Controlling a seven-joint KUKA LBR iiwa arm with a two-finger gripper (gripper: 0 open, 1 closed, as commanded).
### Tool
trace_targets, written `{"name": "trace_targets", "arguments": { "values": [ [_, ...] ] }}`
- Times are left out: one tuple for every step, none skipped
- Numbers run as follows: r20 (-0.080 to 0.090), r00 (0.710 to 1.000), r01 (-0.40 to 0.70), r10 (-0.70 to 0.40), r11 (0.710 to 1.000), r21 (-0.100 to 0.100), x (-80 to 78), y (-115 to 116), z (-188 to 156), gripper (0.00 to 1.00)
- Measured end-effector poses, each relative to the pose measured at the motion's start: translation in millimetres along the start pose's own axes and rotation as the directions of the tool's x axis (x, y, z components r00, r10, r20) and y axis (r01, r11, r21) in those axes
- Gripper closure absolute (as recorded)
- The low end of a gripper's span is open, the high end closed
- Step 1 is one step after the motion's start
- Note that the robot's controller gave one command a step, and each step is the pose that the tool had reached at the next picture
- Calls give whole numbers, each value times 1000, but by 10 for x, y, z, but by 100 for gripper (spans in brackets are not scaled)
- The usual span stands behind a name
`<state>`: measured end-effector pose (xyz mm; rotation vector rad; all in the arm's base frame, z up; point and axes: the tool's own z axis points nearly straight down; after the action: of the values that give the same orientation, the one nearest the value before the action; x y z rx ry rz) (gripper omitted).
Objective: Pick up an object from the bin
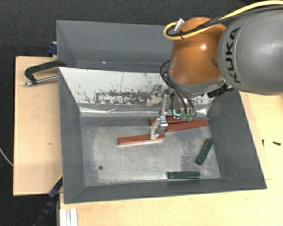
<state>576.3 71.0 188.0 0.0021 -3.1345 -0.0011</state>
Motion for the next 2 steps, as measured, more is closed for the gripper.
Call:
{"name": "trace_targets", "arguments": {
  "values": [
    [8, 1000, -1, 1, 1000, -1, -17, -3, -44, 0],
    [14, 1000, 19, -19, 1000, -1, -60, -47, 489, 0]
  ]
}}
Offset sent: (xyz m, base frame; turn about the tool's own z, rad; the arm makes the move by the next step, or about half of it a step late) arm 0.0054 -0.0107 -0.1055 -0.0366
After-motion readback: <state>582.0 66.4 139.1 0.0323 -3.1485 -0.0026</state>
